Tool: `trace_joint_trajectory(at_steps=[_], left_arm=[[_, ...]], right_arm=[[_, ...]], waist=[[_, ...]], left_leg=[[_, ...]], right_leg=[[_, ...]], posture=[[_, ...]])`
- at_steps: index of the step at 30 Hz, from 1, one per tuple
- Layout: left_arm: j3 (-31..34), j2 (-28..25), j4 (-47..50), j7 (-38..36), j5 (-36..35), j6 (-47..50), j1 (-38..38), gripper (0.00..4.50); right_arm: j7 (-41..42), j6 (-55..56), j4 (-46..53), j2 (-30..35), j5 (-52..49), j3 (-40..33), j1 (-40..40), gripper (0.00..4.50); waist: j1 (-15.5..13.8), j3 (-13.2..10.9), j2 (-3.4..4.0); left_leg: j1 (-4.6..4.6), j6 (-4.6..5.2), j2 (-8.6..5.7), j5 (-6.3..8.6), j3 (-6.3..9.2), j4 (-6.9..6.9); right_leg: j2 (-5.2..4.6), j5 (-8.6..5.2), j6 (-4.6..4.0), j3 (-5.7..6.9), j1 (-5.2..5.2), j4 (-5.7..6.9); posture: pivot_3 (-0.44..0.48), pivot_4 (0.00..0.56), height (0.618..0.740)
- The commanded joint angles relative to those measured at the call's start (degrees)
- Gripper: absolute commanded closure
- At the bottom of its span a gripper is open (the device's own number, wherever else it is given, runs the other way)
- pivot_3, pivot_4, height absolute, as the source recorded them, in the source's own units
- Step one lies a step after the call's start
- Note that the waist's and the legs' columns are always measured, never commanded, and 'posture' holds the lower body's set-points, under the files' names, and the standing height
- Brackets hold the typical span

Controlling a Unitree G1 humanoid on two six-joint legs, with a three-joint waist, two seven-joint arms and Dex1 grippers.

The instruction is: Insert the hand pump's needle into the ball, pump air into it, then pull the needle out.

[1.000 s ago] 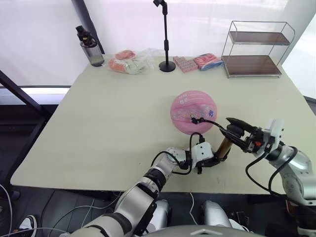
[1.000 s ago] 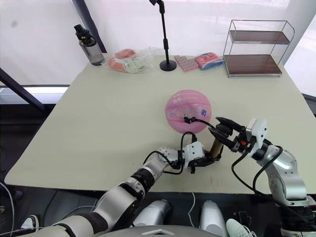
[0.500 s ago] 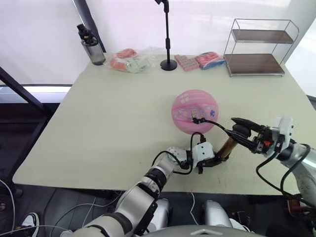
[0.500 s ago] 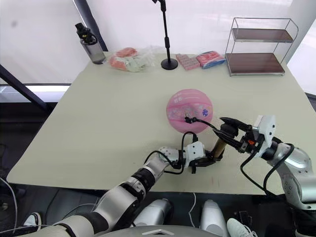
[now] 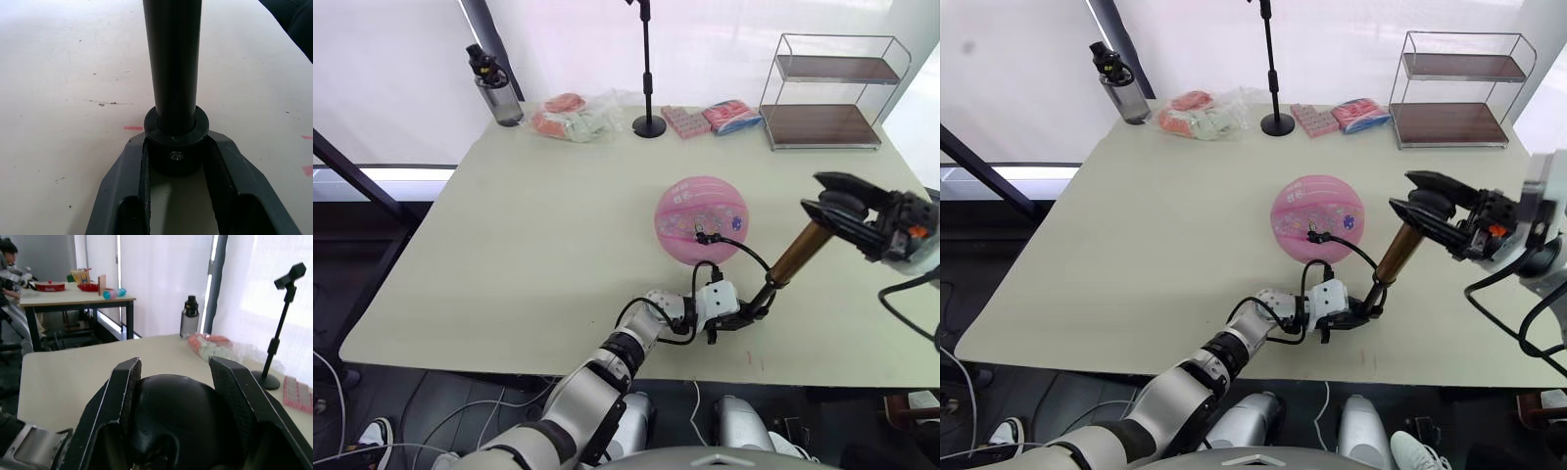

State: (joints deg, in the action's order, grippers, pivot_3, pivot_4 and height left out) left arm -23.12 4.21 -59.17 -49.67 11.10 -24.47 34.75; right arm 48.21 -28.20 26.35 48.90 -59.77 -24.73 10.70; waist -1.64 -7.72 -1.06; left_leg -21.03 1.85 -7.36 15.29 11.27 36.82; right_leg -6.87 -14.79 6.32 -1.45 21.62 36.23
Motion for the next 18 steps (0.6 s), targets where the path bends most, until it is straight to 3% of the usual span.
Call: trace_joint_trajectory(at_steps=[1, 12, 18], left_arm=[[-2.23, -2.15, -5.83, 0.12, 3.53, 3.31, -2.85, 3.41], [-2.21, -2.27, -5.68, 0.18, 3.49, 3.48, -3.03, 3.41], [-2.33, -2.32, -5.69, 0.24, 3.71, 3.45, -2.95, 3.41]], right_arm=[[-1.36, -0.54, 1.25, 1.50, -4.15, -4.76, 3.56, 2.59], [3.09, 7.64, 0.49, -5.64, 12.26, 5.01, -5.61, 2.59], [7.68, 16.24, -6.95, -11.30, 21.44, 13.45, -10.16, 2.59]], waist=[[-0.17, -0.05, -0.06], [-0.44, -0.09, -0.09], [-0.27, 0.10, -0.21]], left_leg=[[-0.06, 0.00, 0.00, 0.00, 0.02, 0.00], [0.05, 0.00, 0.02, 0.00, -0.02, 0.00], [0.20, 0.00, 0.05, 0.00, -0.04, -0.01]], right_leg=[[0.01, 0.01, -0.02, 0.02, 0.05, 0.00], [0.04, -0.01, 0.02, -0.01, 0.04, -0.01], [0.10, -0.01, 0.03, -0.03, -0.06, 0.01]], posture=[[0.000, 0.150, 0.736], [0.000, 0.150, 0.736], [0.000, 0.150, 0.736]])
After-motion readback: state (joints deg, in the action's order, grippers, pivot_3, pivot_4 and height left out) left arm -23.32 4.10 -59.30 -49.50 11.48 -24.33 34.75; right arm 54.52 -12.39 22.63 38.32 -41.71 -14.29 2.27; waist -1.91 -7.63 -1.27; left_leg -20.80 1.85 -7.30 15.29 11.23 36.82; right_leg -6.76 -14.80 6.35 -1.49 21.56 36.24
